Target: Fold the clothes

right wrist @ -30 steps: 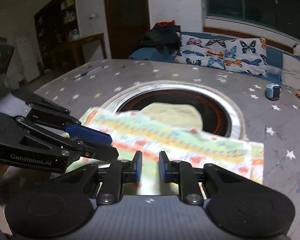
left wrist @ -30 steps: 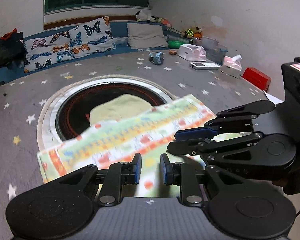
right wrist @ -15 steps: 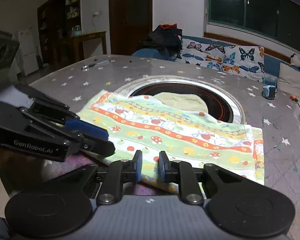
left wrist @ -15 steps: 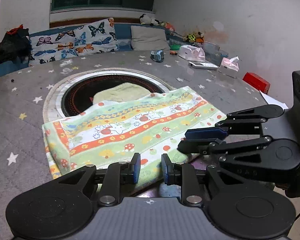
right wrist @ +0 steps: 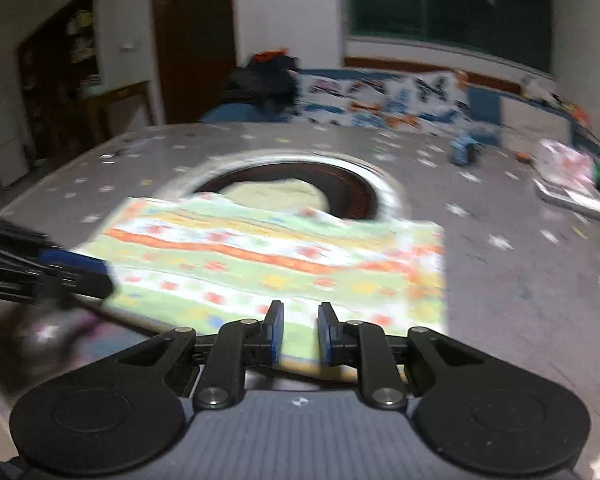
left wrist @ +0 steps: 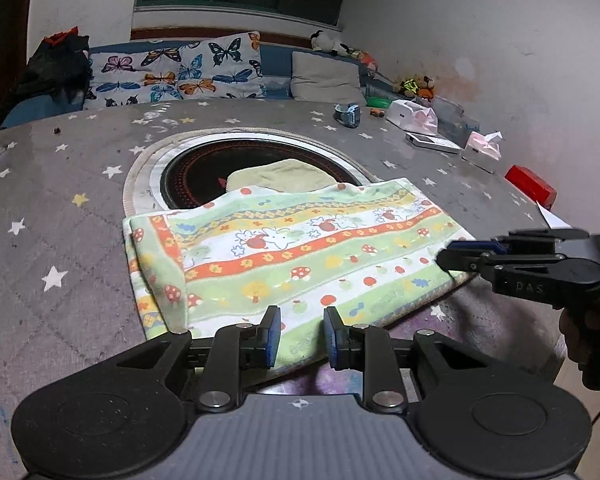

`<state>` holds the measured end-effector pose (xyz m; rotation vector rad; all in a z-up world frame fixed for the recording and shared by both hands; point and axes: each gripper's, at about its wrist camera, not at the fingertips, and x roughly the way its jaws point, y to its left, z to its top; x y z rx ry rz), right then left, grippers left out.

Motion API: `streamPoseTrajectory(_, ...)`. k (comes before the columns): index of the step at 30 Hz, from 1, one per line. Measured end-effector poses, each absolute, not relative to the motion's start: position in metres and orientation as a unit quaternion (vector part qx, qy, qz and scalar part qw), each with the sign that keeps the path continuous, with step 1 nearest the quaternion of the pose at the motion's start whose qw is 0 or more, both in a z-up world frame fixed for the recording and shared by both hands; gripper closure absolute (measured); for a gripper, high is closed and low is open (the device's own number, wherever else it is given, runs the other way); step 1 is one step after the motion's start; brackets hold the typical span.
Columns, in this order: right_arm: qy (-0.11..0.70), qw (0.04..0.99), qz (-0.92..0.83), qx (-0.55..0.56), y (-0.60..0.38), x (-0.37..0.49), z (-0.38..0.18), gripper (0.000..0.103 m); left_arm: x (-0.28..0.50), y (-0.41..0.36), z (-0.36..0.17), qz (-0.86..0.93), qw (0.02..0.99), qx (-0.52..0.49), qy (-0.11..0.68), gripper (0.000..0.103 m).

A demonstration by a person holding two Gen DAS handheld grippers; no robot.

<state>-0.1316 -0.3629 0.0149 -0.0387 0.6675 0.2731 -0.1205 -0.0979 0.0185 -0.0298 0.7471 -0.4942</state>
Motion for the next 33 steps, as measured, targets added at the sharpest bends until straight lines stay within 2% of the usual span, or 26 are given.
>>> streamPoseTrajectory(3,0.34,0.933,0.117,-0.002,-0.383,-0.131,0.011,0.088,-0.12,-0.094,0.021,-0.236,0.9,-0.019,0.366,0.077)
streamPoseTrajectory(10,0.317,0.942,0.112,-0.009,-0.386,-0.113,0.028,0.085,-0.102,-0.087,0.035,-0.222,0.905,-0.034,0.36,0.075)
streamPoseTrajectory(16,0.342,0.935,0.095,-0.007,-0.39,-0.078,0.01,0.085,-0.081,-0.072,0.022,-0.192,0.902,-0.046,0.384,0.076)
streamPoseTrajectory(27,0.335,0.936,0.101,-0.022,-0.39,-0.047,0.02,0.085,-0.034,-0.065,0.025,-0.172,0.905,-0.048,0.386,0.075)
streamPoseTrajectory(33,0.35,0.932,0.095,-0.019,-0.393,-0.025,0.006,0.085,-0.015,-0.056,0.018,-0.155,0.904,-0.051,0.395,0.075)
